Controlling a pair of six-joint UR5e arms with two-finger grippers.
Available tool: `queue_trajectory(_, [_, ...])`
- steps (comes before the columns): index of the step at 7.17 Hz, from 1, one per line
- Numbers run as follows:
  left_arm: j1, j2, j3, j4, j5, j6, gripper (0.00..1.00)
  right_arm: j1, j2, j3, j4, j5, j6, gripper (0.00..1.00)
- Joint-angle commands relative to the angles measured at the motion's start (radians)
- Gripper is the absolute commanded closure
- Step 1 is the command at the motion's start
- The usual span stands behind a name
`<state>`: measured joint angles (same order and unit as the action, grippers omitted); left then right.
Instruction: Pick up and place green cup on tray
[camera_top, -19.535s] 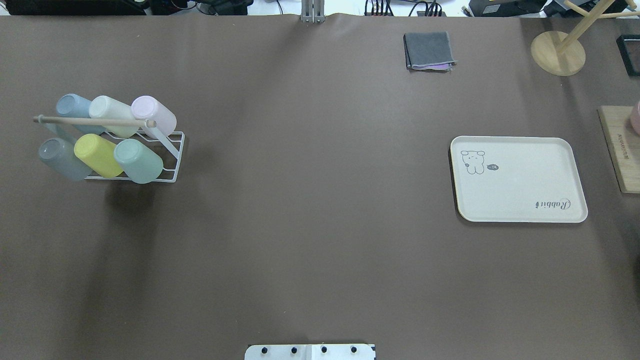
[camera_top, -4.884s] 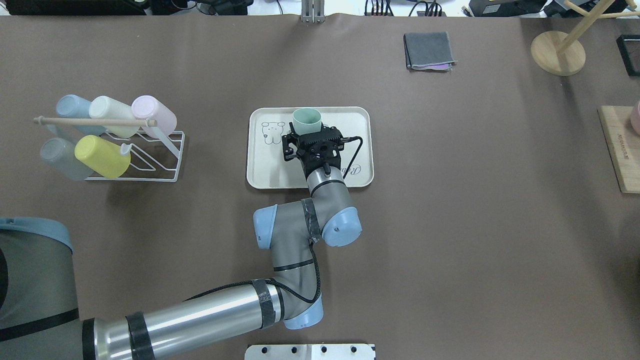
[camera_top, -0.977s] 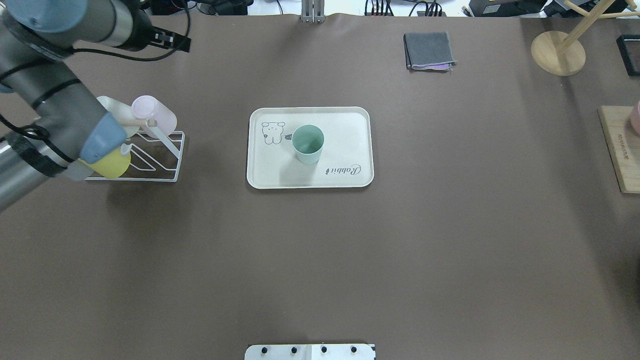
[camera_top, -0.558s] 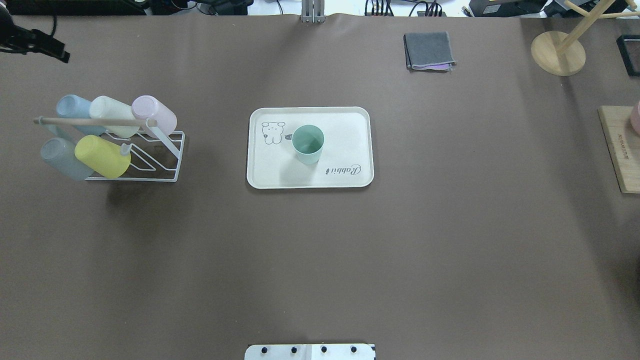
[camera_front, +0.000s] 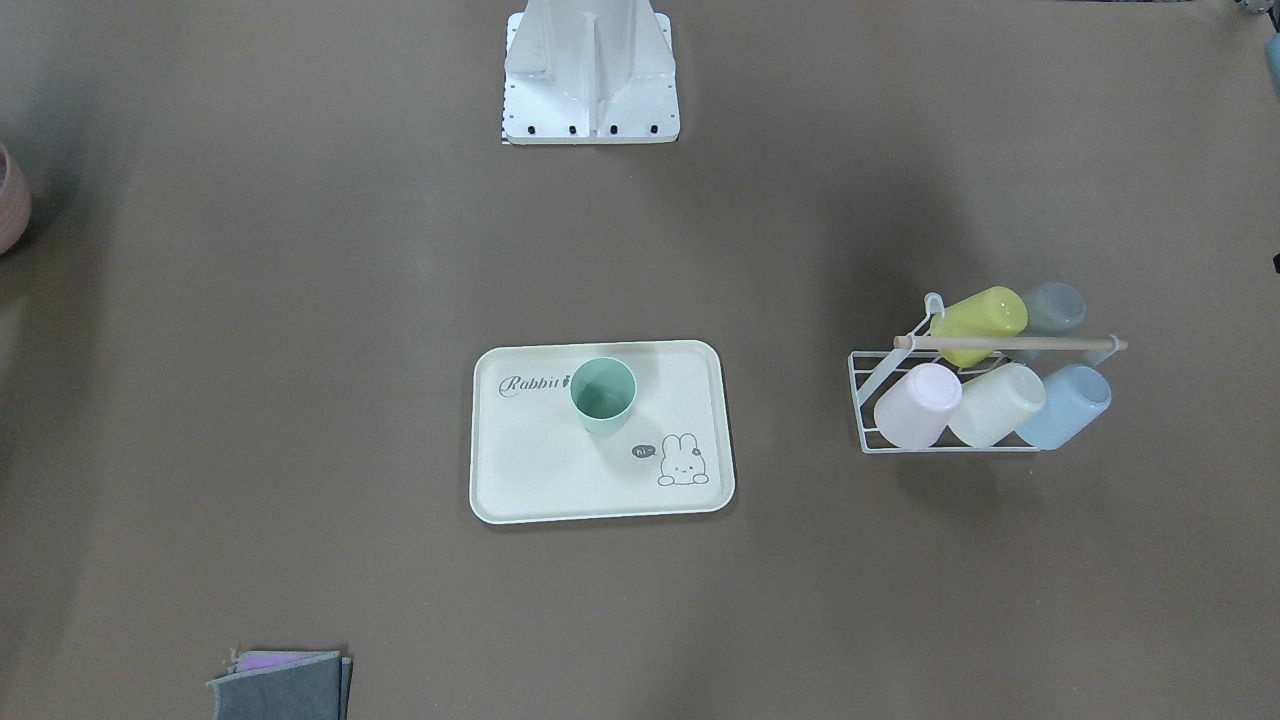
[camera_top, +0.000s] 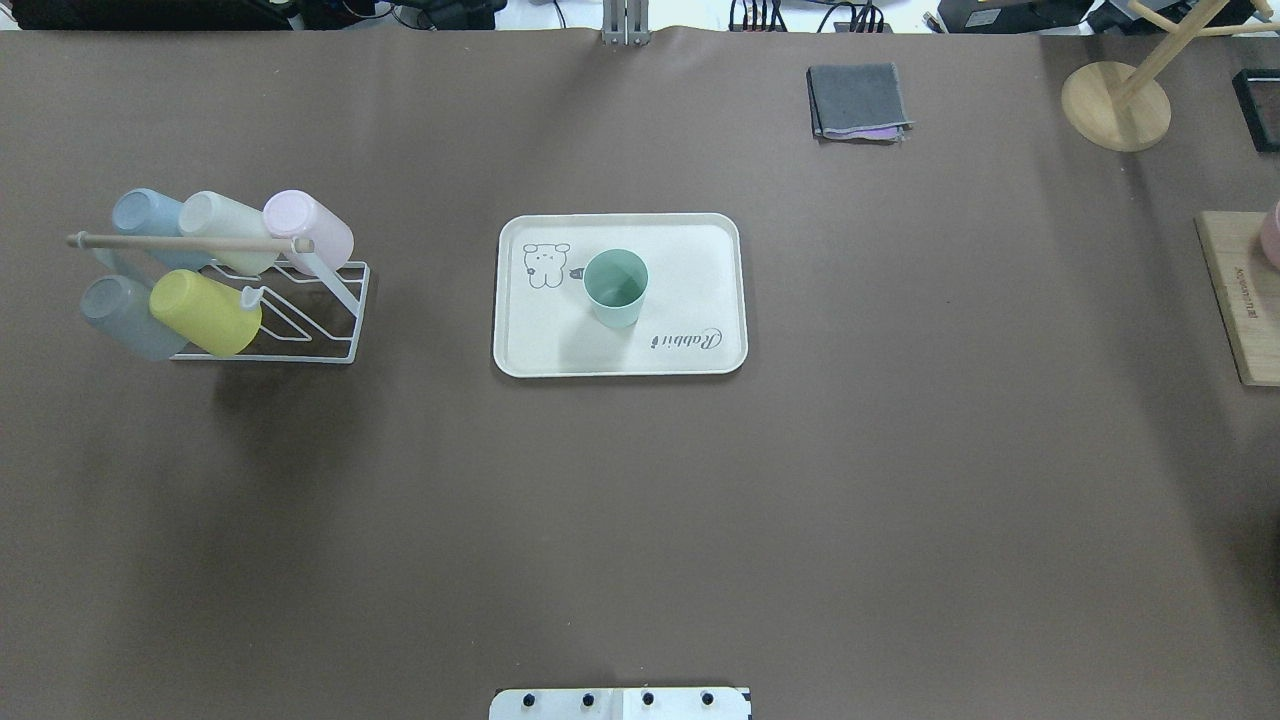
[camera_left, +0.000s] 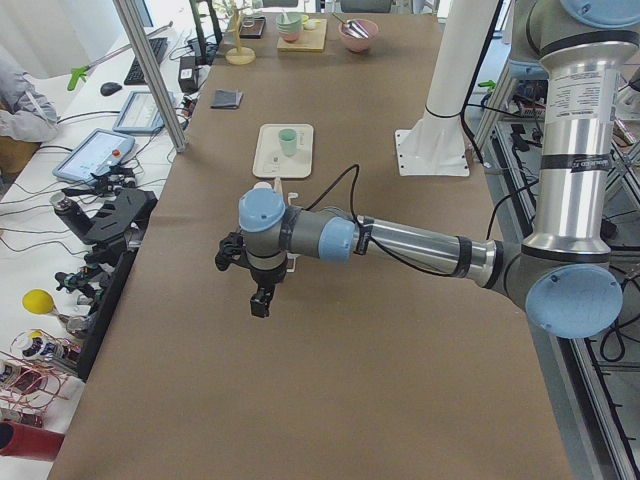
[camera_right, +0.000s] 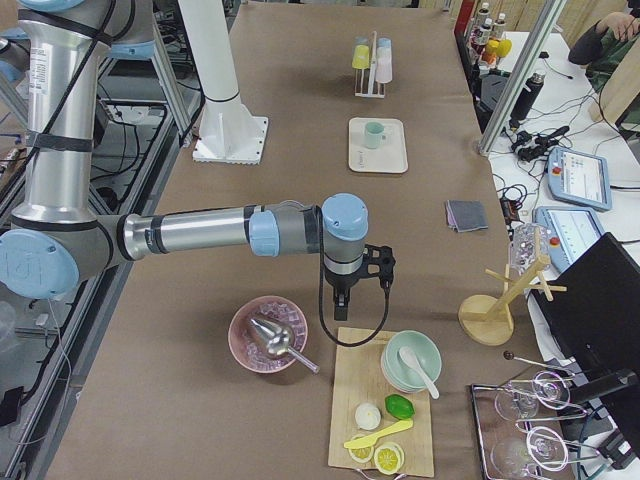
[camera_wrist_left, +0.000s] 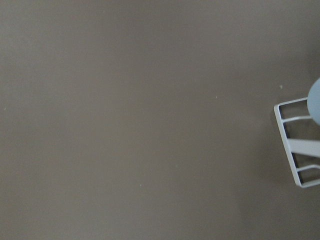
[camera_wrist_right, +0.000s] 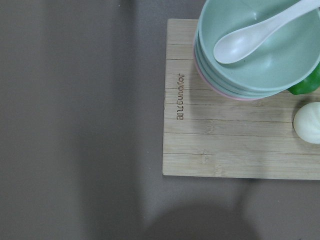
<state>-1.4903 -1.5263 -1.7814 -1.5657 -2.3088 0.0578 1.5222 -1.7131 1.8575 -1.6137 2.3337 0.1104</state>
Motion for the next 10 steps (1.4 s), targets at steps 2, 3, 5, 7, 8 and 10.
queue_trajectory(2, [-0.086,0.08,0.017,0.016,0.0,-0.007,0.07,0.001,0.001,0.0,0.001,-0.002,0.0,0.0])
queue_trajectory(3, [-0.096,0.081,0.019,0.016,-0.023,-0.074,0.12,0.001,0.001,0.0,0.002,-0.002,0.0,0.0])
queue_trajectory(5, [-0.097,0.081,0.023,0.018,-0.054,-0.11,0.04,0.0,0.001,0.0,0.0,-0.004,0.0,0.0])
queue_trajectory(7, [-0.108,0.09,0.014,0.059,-0.06,-0.111,0.04,0.0,0.001,0.0,0.0,-0.004,0.0,0.0])
queue_trajectory(8, [-0.108,0.09,0.025,0.061,-0.058,-0.11,0.02,0.0,0.001,0.0,0.0,-0.004,0.0,0.0])
queue_trajectory(10, [-0.107,0.084,0.031,0.056,-0.058,-0.108,0.02,0.0,0.001,-0.001,0.0,-0.004,0.0,0.0])
